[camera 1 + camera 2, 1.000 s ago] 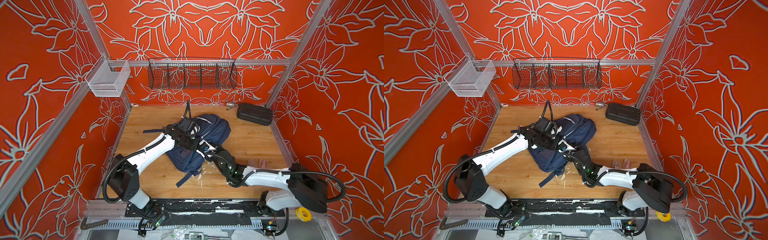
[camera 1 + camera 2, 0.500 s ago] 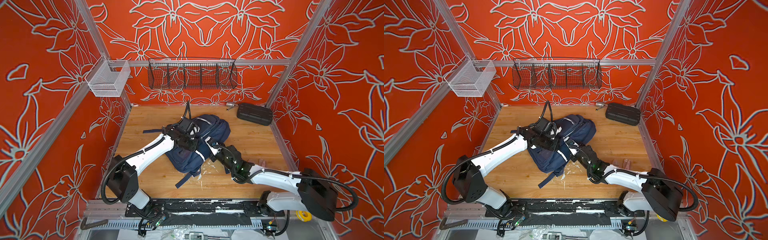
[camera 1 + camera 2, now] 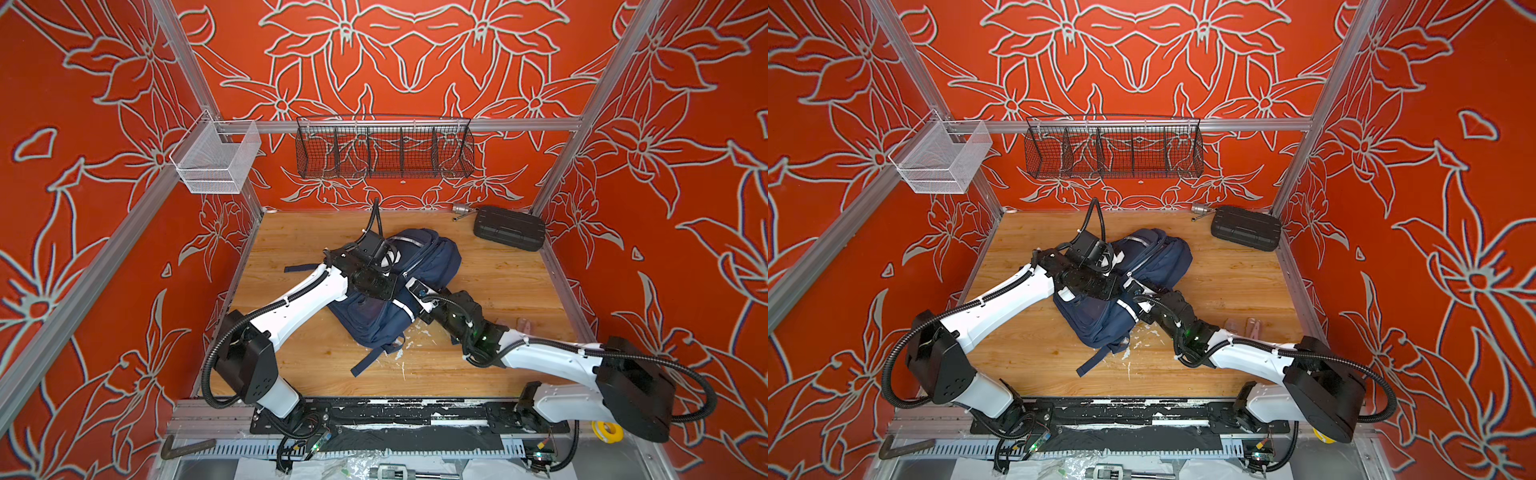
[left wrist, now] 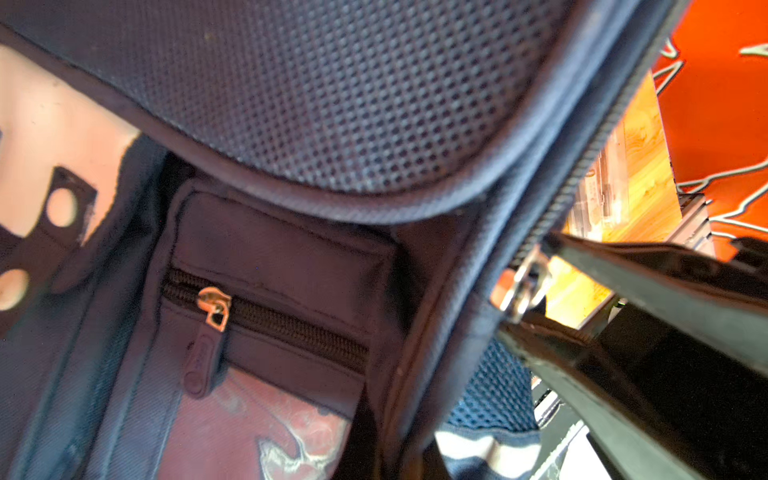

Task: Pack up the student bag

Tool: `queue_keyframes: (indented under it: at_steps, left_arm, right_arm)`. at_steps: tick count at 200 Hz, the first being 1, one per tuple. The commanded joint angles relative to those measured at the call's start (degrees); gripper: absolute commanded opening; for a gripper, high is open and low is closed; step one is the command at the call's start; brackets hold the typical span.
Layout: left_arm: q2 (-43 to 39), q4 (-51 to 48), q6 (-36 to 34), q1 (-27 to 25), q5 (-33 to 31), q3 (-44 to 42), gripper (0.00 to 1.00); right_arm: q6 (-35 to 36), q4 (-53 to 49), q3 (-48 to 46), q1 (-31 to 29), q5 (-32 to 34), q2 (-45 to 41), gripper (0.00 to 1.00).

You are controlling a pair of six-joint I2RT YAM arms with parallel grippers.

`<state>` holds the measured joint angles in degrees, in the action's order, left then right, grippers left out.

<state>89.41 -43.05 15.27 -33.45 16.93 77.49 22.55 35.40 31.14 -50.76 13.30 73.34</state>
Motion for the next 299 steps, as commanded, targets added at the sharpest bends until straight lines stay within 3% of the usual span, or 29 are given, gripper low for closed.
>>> queue_keyframes:
  at_steps: [1, 48, 99, 142, 172, 247, 299]
  left_arm:
    - [-0.14, 2.28, 2.00, -0.21, 4.71, 3.10, 0.00]
    - [1.25, 2.27, 3.09, -0.21, 6.28, 4.46, 0.00]
    - [2.08, 1.93, 3.53, -0.26, 7.77, 5.23, 0.00]
    - [2.57, 1.35, 3.79, -0.21, 7.97, 4.95, 0.00]
    - [2.41, 0.82, 3.55, -0.22, 7.61, 5.05, 0.00]
    - [1.48, -0.77, 2.05, -0.22, 6.22, 5.44, 0.00]
    - [1.49, -0.68, 2.22, -0.23, 6.77, 5.32, 0.00]
  right_arm:
    - [4.04, 1.30, 1.67, -0.87, 3.25, 0.48, 0.33]
    - [7.55, 2.96, 2.21, -2.69, 6.05, 2.05, 0.36]
    - [12.04, 7.45, 3.00, -4.32, 13.68, 4.69, 0.36]
    - [13.17, 7.62, 4.88, -4.65, 17.98, 6.89, 0.25]
    - [10.04, 6.68, 4.54, -4.61, 19.57, 6.28, 0.11]
    - [-4.35, -4.43, 2.29, 0.12, 5.95, 0.14, 0.06]
    - [-7.14, -5.39, 3.06, 2.53, -2.00, 0.70, 0.03]
